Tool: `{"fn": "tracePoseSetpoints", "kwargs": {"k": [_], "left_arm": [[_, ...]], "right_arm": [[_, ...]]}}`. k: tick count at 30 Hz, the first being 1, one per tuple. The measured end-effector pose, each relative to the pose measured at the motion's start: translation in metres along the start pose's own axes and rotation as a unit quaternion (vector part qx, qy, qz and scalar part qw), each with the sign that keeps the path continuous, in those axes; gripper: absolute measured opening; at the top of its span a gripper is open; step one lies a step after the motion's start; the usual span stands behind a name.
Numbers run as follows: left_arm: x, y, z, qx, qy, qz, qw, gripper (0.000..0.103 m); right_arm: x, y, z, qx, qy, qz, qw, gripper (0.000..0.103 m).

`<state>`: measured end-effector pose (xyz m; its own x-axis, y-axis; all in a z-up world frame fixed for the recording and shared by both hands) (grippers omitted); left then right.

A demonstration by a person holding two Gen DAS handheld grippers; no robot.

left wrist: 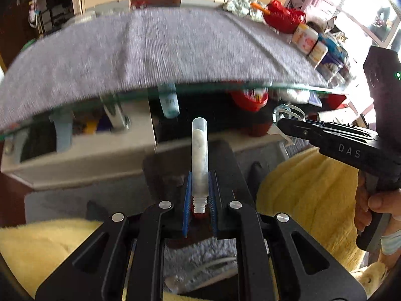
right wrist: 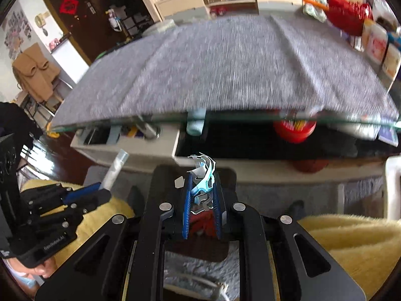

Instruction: Collect trash

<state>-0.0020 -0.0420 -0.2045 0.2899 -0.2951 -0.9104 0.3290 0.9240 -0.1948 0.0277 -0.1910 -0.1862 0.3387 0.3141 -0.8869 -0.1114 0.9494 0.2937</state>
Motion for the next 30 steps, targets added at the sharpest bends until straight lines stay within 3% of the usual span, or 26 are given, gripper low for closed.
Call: {"fn": "tracePoseSetpoints", "kwargs": {"k": [10,19,20,21,23,28,30], "left_arm": [[0.046,0.007,-0.02,-0.016,0.059,-0.015,0.998,0.012],[0.067,0.019,-0.018,-0.032,0.082,-0.018,0.996,0.012],[0.067,0.021,-0.017,-0.034,0.083,-0.016,0.9958,0.016],[0.068,0.023,-0.016,-0.035,0.083,-0.013,0.9958,0.018],[0.068,0.026,-0.015,-0.036,0.083,-0.006,0.9959,0.025],[0.065,0.035,-0.012,-0.043,0.079,0.003,0.9959,0.041],[0.061,0.037,-0.009,-0.043,0.073,0.008,0.9964,0.052]], "right_arm": [[0.049,0.005,-0.025,-0.002,0.06,-0.006,0.998,0.018],[0.077,0.01,-0.017,-0.008,0.095,-0.01,0.995,0.02],[0.079,0.01,-0.016,-0.007,0.098,-0.012,0.995,0.021],[0.08,0.009,-0.015,-0.005,0.099,-0.012,0.995,0.024],[0.082,0.006,-0.013,-0.001,0.099,-0.012,0.995,0.047],[0.078,-0.001,-0.006,0.011,0.094,-0.012,0.995,0.062],[0.074,-0.005,-0.003,0.016,0.088,-0.015,0.996,0.075]]}}
Point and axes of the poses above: each gripper's, at about its wrist camera, not at the fingertips, and x roughly the way its jaws point, y to its left, z to its top, the point moved 5 cm from there along x, roughly the way its jaws point, and after that the axes turned 6 degrees about y, right-handed, at the moved point
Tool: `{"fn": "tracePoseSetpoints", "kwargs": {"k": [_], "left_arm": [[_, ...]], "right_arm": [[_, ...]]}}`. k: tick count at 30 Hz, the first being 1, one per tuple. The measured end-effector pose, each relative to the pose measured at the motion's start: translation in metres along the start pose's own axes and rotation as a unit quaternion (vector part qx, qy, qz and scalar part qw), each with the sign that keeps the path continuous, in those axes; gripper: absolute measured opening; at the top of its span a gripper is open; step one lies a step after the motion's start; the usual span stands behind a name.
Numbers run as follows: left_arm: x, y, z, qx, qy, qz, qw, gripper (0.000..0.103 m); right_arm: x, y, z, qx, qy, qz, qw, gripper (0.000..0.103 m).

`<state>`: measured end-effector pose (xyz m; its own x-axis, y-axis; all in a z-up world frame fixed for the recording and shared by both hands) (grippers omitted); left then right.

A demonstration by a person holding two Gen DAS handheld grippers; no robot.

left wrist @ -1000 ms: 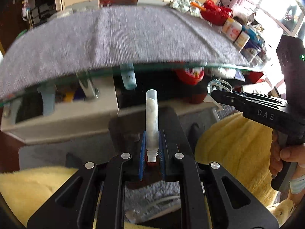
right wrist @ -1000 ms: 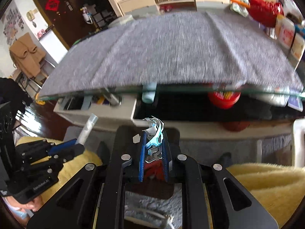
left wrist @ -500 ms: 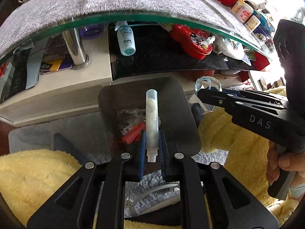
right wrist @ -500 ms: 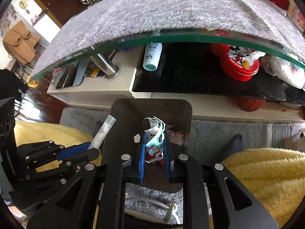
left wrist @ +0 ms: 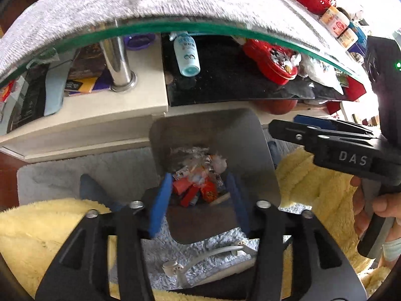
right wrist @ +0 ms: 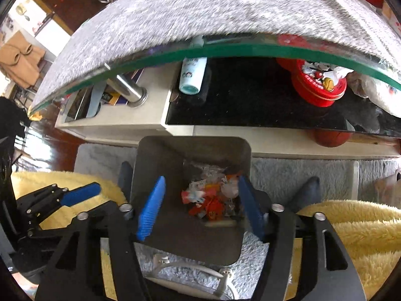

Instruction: Collect trash

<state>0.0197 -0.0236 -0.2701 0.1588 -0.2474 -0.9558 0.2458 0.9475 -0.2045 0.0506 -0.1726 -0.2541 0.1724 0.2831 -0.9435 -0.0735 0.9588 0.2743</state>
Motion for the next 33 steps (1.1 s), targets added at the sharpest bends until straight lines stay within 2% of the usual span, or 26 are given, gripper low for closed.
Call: {"fn": "tracePoseSetpoints", "kwargs": {"k": [1,2,3,5,8,11,15,21,24,28,30,33], "left_arm": [[-0.003,0.001,0.002,0.001,-0.004,0.004,1.0,0.062],[-0.006,0.002,0.004,0.003,-0.009,0.009,0.9999,0.071],[-0.011,0.004,0.006,0.006,-0.016,0.015,0.9997,0.074],[-0.021,0.007,0.012,0.008,-0.028,0.019,0.9994,0.085],[-0.043,0.013,0.023,0.002,-0.053,0.024,0.9983,0.091],[-0.071,0.014,0.036,0.001,-0.089,0.028,0.9957,0.093],[-0.121,0.007,0.055,0.016,-0.154,0.049,0.9867,0.095],[-0.191,0.003,0.072,0.011,-0.241,0.056,0.9688,0.095],[-0.215,0.0,0.073,0.004,-0.27,0.051,0.9616,0.095],[-0.244,-0.01,0.066,0.006,-0.314,0.062,0.9472,0.095],[-0.259,-0.016,0.059,0.009,-0.338,0.085,0.9372,0.095],[-0.271,-0.02,0.05,0.005,-0.355,0.093,0.9303,0.095]], "right_arm": [[-0.004,-0.003,0.002,0.004,-0.005,-0.005,1.0,0.08],[-0.007,-0.005,0.003,0.007,-0.01,-0.009,1.0,0.089],[-0.012,-0.007,0.005,0.009,-0.016,-0.009,1.0,0.097],[-0.023,-0.009,0.008,0.011,-0.03,-0.006,0.999,0.099],[-0.046,-0.012,0.017,0.009,-0.056,-0.016,0.998,0.1],[-0.078,-0.01,0.027,-0.007,-0.099,-0.044,0.994,0.1],[-0.124,-0.004,0.04,-0.013,-0.156,-0.056,0.986,0.1],[-0.201,0.007,0.041,-0.003,-0.256,-0.082,0.963,0.1],[-0.235,0.012,0.036,0.0,-0.301,-0.094,0.949,0.1],[-0.263,0.012,0.029,0.003,-0.338,-0.114,0.934,0.1],[-0.274,0.011,0.024,0.007,-0.353,-0.135,0.926,0.1],[-0.275,0.011,0.014,0.014,-0.359,-0.135,0.923,0.1]]}}
Point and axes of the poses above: each gripper's, at about its wrist camera, not at the fingertips, and x roughly the way its jaws point, y to its left, z to its top, the point moved 5 cm from there along x, roughly the way its jaws point, and after that the axes turned 6 degrees about y, right-handed, at the moved point
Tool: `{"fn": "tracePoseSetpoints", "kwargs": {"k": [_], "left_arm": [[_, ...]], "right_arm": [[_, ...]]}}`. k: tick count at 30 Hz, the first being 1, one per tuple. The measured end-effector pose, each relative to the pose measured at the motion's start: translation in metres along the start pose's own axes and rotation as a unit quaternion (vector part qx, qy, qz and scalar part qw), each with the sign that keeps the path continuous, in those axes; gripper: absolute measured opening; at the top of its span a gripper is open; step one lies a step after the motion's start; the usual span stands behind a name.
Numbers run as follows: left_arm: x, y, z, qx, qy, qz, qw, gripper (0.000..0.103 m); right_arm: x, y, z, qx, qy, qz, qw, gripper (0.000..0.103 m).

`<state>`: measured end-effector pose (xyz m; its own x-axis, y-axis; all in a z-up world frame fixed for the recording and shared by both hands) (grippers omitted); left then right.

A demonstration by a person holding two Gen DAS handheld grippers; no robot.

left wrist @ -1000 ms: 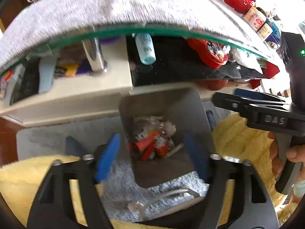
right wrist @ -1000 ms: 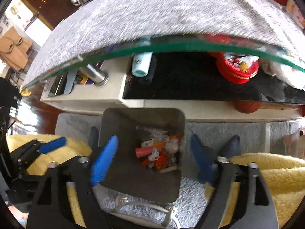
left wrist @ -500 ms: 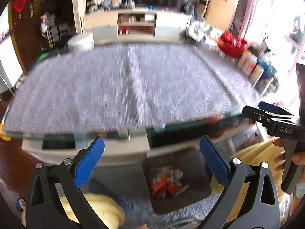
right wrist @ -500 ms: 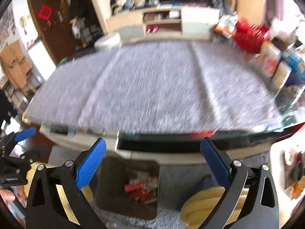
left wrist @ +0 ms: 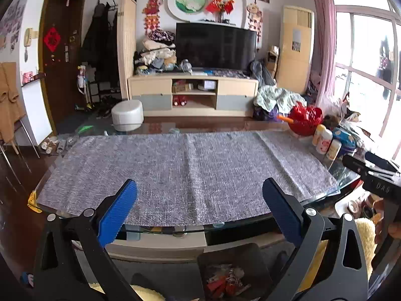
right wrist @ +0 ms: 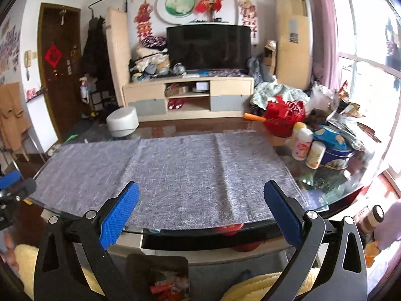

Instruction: Collect trash

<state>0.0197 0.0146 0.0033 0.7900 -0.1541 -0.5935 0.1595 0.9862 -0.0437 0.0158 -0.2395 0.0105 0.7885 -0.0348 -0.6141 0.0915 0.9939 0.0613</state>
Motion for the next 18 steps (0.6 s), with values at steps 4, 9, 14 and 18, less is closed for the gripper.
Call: {"fn": "tracePoseSetpoints", "kwargs": {"k": [4,9,14,18], "left_arm": [[-0.0062,-0.0008,-0.0023,-0.002,-0.008,0.007,0.9999,0.095],[-0.0048,0.0015,-0.0059,-0.006,-0.005,0.009,0.9999,0.095],[-0.0013,0.0065,-0.0052,-0.012,-0.002,0.009,0.9999,0.095],[0.0011,0.0071,-0.0057,-0.013,0.001,0.007,0.9999,0.095]], "right_arm": [[-0.0015,0.0034,-0.0064,-0.009,0.003,-0.004,1.0,0.1],[-0.0013,0.0065,-0.0078,-0.011,0.005,-0.001,1.0,0.1],[-0.0029,0.0046,-0.0065,-0.009,0.001,-0.007,1.0,0.1],[-0.0025,0.0035,-0.0051,-0.007,0.0,-0.011,1.0,0.1]]}}
Point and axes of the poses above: each gripper's, at about its wrist camera, not at the fingertips, and x roughly the way its jaws point, y to its left, z to its top, the point moved 5 cm from there along x, roughly the way its jaws point, and after that the axes turned 6 degrees about y, right-handed, at the moved point
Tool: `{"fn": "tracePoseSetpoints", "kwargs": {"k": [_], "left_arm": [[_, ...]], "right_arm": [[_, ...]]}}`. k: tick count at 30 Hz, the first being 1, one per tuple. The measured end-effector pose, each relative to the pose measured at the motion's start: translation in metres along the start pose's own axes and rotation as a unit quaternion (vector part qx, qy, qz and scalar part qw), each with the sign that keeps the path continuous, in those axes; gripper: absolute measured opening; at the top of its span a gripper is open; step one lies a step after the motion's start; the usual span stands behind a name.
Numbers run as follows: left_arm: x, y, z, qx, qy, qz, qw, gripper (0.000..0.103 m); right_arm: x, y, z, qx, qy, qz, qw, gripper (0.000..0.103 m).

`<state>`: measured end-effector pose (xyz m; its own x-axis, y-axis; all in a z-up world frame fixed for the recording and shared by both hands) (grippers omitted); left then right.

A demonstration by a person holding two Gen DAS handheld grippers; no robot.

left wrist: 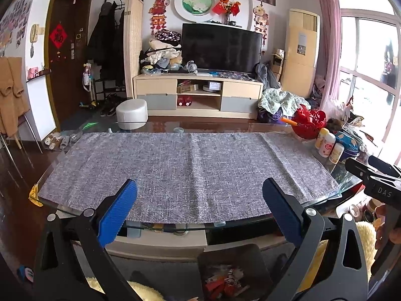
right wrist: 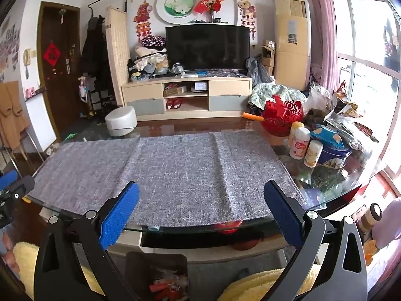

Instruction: Collect trash

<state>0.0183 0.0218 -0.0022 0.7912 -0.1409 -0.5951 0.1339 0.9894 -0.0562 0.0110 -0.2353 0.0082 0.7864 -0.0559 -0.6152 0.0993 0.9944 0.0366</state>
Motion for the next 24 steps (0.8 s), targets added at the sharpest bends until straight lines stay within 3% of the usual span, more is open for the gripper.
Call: {"fn": "tracePoseSetpoints", "kwargs": {"k": [24], "left_arm": [[0.0043,-0.0035,0.0025,-0.005,0.001,-0.003,1.0,0.095]], "right_arm": [[0.0038,0.0004,0.0041,0.001,0.003,0.005,1.0,0.1]]}}
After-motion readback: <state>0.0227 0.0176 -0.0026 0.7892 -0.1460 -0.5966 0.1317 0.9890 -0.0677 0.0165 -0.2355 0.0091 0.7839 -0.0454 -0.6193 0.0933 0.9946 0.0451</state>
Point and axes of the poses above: each gripper's, at about its wrist camera, not at the fingertips, and x roughly the way its jaws point, y to its left, z to its top, the point moved 5 cm from there along x, roughly the way its jaws point, and after that the axes turned 6 degrees about y, right-handed, at the moved point
